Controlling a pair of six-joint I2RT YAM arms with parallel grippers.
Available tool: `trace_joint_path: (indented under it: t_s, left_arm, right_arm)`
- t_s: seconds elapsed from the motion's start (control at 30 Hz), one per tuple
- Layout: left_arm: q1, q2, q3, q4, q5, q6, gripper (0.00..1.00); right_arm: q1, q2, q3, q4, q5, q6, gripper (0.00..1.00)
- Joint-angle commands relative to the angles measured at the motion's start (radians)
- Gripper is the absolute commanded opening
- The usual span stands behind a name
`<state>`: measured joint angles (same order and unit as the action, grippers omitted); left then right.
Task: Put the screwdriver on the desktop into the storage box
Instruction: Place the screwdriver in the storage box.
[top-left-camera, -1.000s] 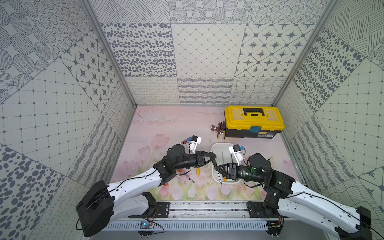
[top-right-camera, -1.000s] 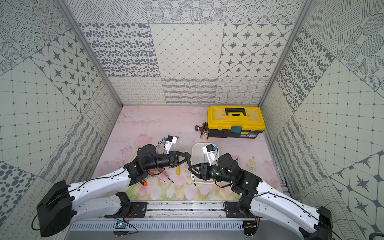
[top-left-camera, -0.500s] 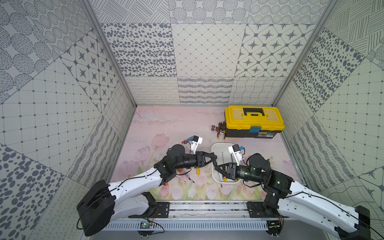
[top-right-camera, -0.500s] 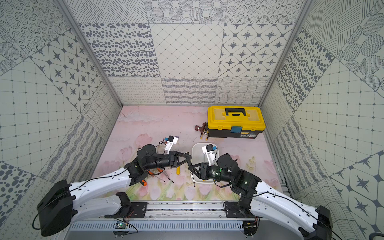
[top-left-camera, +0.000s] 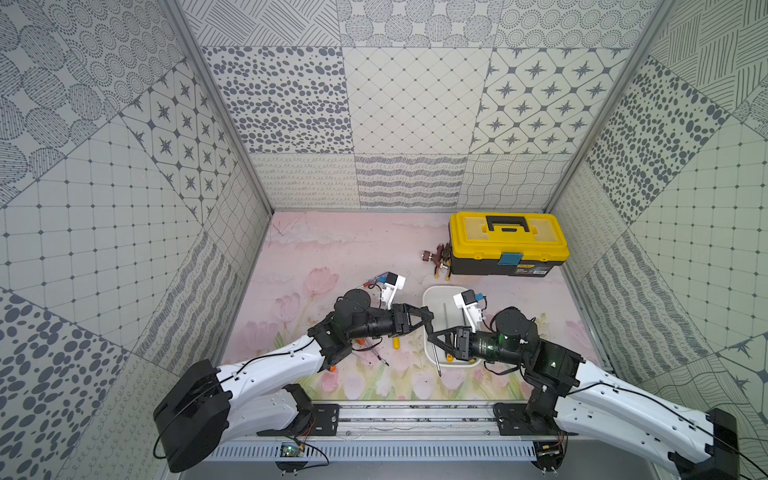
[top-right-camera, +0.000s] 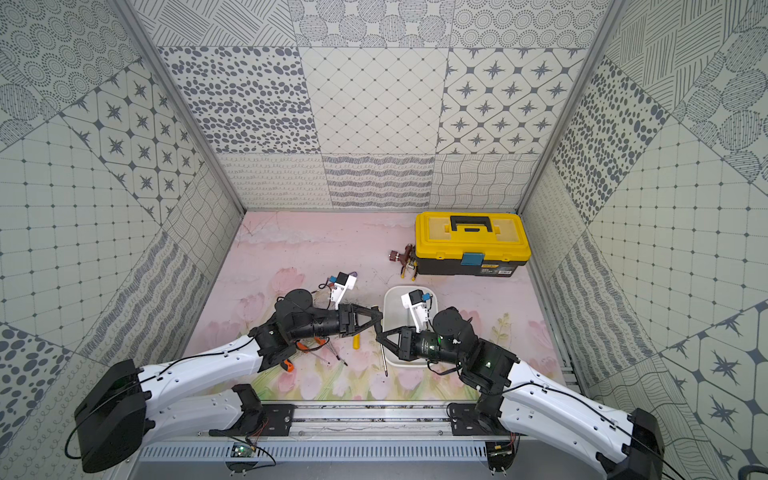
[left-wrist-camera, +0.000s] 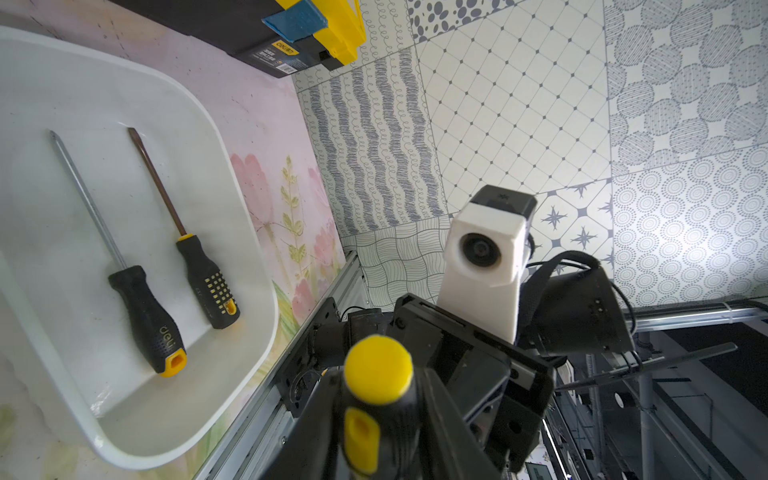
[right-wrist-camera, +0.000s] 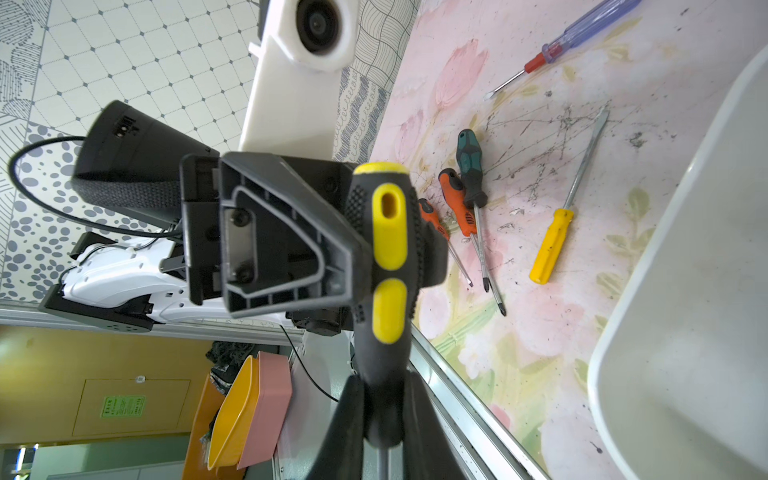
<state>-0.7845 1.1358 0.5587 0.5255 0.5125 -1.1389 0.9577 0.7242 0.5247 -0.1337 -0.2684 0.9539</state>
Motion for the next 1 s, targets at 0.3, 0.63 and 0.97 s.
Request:
trace_joint_path:
  t_s: [0.3,0.63,0.97]
  left_arm:
    - [-0.015,-0.084,0.105,-0.452,-0.306,0.193,0.72]
    - [-0.062,-0.031,0.115,-0.519,-0.388,0.227,0.63]
    - [-0.069,-0.062,0.125,-0.588,-0.461,0.256,0.64]
  right_arm:
    - [-0.033,-0.013,0.031,-0.234,0.224,0.001,0.00]
    - [-0.114,0.124,0.166,-0.436,0.296,-0.041,0.00]
    - [-0.156,0.187,0.212,-0.474,0.307,-0.070,0.00]
